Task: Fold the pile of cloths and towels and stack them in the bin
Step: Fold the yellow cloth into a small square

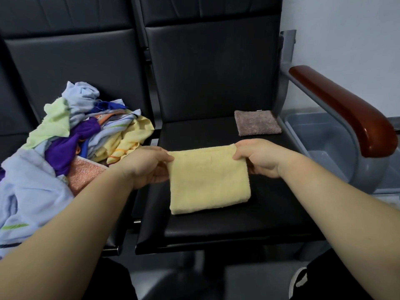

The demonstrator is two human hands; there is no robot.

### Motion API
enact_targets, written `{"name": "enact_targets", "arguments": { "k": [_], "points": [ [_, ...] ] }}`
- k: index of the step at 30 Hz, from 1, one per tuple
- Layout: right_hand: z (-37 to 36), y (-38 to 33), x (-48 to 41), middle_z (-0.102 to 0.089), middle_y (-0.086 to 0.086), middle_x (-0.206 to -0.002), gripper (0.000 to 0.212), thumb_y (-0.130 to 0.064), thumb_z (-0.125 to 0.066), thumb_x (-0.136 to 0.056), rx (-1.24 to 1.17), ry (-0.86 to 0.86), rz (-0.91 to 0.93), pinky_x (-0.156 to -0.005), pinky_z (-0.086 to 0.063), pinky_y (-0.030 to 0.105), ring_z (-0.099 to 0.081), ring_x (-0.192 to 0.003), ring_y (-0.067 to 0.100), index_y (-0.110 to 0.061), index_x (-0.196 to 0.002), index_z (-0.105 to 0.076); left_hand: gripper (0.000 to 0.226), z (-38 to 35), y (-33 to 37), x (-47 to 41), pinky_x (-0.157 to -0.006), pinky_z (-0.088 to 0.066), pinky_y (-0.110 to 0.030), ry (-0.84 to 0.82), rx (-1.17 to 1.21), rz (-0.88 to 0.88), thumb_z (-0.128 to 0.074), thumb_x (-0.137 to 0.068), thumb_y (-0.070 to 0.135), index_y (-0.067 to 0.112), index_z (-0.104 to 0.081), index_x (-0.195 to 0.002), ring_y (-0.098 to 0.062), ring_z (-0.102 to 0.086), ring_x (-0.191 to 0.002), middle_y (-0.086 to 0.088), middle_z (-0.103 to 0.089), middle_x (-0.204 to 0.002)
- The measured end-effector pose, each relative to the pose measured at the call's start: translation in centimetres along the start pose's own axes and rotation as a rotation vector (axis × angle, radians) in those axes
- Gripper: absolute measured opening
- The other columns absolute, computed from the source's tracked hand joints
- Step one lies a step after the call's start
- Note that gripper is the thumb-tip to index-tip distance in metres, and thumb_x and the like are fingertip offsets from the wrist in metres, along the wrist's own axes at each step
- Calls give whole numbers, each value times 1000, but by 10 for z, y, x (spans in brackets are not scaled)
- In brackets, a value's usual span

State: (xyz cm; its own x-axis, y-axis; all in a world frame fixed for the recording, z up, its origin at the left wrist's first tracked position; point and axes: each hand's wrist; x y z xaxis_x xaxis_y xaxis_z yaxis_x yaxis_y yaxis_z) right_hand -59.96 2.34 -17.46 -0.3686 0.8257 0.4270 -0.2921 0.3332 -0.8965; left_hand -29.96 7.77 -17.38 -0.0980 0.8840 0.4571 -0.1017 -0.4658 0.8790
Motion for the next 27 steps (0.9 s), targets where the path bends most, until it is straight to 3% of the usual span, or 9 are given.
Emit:
{"name": "enact_targets", "arguments": {
  "k": [3,6,9,12,14,19,21,24,27],
  "points": [
    [-11,-1,-21,-70,9,-118,18,-12,-64,-96,88,177,67,-95,-58,45,-68,-108,26,-20,-111,-69,2,-3,-3,-24,-88,-62,-47,160,-19,-88,-65,-96,12,12,-67,-97,-30,-72,-102,-18,-71,-114],
    [-19,3,-46,-67,-2,-113,23,-20,-71,-92,231,341,113,-85,-57,39,-65,-102,18,-28,-113,-64,2,-8,-10,-45,-83,-63,-49,324,-164,-182,-67,-93,16,14,-68,-94,-30,-72,-93,-17,-72,-103],
    [-24,11,-70,-69,-4,-106,24,-24,-72,-89,304,456,120,-76,-57,37,-67,-95,16,-31,-111,-64,6,-14,-16,-63,-63,-50,-28,454,-394,-278,-66,-94,23,20,-65,-98,-14,-64,-75,-1,-70,-92],
    [-27,21,-87,-68,-8,-103,20,-28,-72,-91,456,509,114,-74,-55,36,-65,-90,13,-32,-108,-61,11,-18,-27,-80,-69,-40,-25,508,-555,-319,-62,-96,26,23,-59,-107,-9,-57,-83,10,-62,-94],
    [-28,28,-95,-67,-9,-101,19,-30,-72,-92,530,534,122,-71,-54,34,-63,-87,11,-32,-106,-60,11,-21,-34,-90,-71,-38,-28,524,-639,-309,-58,-97,26,25,-54,-108,-12,-55,-85,10,-59,-94],
    [-28,31,-105,-63,-9,-96,20,-36,-73,-91,633,569,103,-72,-57,37,-62,-84,13,-28,-104,-59,11,-29,-40,-94,-59,-35,-33,557,-797,-295,-51,-99,27,22,-46,-106,-12,-49,-70,7,-54,-84],
    [-26,27,-104,-63,-5,-98,31,-48,-69,-92,717,549,36,-67,-52,36,-63,-88,18,-23,-108,-59,17,-28,-39,-93,-59,-36,-34,557,-835,-251,-50,-100,31,17,-45,-109,-18,-53,-74,0,-59,-92],
    [-21,20,-99,-65,4,-112,64,-69,-49,-90,862,462,-145,-67,-49,35,-64,-96,27,-15,-122,-61,33,-25,-36,-89,-69,-40,-35,498,-924,-114,-44,-101,41,11,-51,-116,-22,-53,-83,-7,-63,-108],
    [-24,12,-89,-66,3,-111,64,-66,-46,-92,899,351,-236,-72,-52,34,-65,-95,24,-14,-126,-63,51,-29,-36,-85,-79,-40,-37,405,-948,16,-39,-102,48,10,-55,-131,-24,-54,-98,-10,-61,-127]
  ]
}}
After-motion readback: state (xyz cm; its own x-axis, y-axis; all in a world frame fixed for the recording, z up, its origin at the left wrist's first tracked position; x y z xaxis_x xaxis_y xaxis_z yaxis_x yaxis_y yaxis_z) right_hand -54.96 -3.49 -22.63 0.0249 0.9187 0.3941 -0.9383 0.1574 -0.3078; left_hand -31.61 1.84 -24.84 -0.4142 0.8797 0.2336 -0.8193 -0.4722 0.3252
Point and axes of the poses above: each hand's wrist, its own x-axis away from the middle knuckle, its own z-axis out of the back of the hand, y = z × x
